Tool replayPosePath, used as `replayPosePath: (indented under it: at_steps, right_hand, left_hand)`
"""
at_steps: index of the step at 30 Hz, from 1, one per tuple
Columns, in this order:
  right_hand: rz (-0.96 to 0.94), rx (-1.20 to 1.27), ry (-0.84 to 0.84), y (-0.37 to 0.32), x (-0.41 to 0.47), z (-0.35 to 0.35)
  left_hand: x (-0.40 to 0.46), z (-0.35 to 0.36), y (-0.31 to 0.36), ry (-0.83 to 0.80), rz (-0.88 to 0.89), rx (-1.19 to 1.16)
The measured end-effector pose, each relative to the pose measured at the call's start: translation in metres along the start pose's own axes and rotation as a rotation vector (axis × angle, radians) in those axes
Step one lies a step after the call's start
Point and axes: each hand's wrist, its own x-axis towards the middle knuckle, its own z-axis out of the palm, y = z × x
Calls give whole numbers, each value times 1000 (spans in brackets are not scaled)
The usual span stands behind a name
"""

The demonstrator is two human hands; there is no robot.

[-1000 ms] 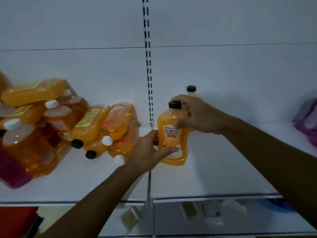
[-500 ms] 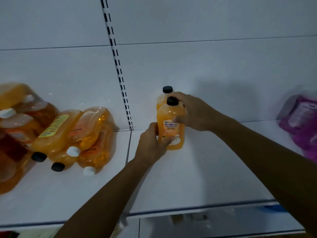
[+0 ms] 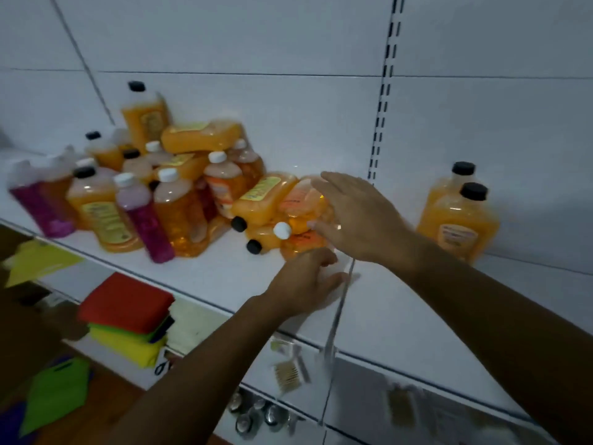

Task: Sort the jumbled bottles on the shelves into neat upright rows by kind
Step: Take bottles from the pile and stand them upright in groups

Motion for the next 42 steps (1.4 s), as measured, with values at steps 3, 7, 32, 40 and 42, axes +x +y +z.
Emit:
replayPosePath:
  at_steps: [3,7,32,40,42]
  right_hand:
    - [-42,26,-25,-41,21,17]
    - [-61,66,-27,-94,46,39]
    - [79,62,18,-297,185,106]
    - [136,319,68,-305,173,110]
    - [157,421,59,-302,166,99]
  left_hand:
    - [-29,-27,-21,39,16,-18]
    - [-56,-62,-51,103,39,-45]
    - [-118,-196,-250,402,-242,-265]
    - [-119,-199,-248,358,-224,-363]
    - [-122,-203,-246,398,-169,-319]
